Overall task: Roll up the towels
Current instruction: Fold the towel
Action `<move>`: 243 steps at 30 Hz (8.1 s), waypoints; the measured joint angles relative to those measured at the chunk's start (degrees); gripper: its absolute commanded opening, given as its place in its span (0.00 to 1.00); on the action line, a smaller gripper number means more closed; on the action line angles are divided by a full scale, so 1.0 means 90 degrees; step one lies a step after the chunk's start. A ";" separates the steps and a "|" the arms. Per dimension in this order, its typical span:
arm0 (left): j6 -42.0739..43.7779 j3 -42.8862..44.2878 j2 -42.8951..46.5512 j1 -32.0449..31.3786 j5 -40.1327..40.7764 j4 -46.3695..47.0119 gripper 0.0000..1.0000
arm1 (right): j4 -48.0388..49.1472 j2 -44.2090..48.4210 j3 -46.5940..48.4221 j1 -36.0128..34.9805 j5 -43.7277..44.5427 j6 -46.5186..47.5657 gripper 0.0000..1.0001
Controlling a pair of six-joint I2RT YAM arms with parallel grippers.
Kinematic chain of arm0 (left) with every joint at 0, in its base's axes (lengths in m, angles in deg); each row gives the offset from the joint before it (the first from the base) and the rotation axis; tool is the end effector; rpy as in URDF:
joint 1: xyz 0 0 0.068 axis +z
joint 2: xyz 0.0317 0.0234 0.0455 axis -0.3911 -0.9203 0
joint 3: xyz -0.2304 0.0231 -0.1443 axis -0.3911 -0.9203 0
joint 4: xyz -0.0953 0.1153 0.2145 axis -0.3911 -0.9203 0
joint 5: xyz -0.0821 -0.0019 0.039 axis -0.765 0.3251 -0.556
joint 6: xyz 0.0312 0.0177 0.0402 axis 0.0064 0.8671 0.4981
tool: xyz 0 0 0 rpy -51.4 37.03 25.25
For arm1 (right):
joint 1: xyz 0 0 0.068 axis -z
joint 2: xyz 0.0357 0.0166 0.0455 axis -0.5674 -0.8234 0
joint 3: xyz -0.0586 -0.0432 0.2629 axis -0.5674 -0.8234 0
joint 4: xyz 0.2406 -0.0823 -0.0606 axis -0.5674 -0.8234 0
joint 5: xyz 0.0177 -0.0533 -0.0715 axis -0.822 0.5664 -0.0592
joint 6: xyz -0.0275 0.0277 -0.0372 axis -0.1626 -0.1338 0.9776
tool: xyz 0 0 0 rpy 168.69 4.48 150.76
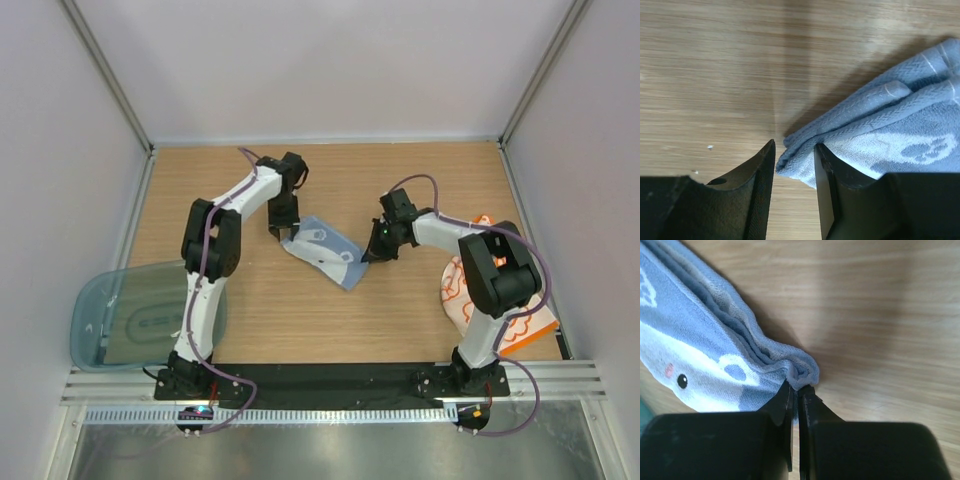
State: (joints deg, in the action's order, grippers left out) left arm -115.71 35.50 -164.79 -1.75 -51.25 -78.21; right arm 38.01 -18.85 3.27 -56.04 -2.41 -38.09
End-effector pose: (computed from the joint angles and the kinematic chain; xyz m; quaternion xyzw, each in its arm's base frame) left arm 0.4161 -0.1906 0.1688 -0.0625 0.9964 -0.0112 0.0562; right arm 0.3219 0.1359 0.1481 0.0671 0.9654 0.2073 0.1431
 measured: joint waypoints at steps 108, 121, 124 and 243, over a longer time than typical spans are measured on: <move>0.1222 -0.4920 0.8497 -0.2341 0.3225 0.4129 1.00 | 0.1399 0.3053 -0.1224 -0.0148 0.0483 -0.0124 0.90; 0.1209 -0.4658 0.7349 -0.1732 0.3206 0.3381 1.00 | 0.0991 0.1387 -0.0947 0.0180 0.0585 -0.0437 0.72; 0.1202 -0.4658 0.7351 -0.1664 0.3206 0.3366 1.00 | 0.1047 0.1098 -0.0942 0.0177 0.0459 -0.0532 0.68; -0.0277 -0.7917 0.4464 -0.3597 0.0335 0.8184 0.53 | -0.0027 0.3084 -0.2902 -0.3070 0.3548 -0.2052 0.27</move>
State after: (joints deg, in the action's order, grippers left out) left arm -118.20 -35.76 -124.62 -34.12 -48.23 -4.55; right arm 37.77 8.91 -22.85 -83.67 29.53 -56.56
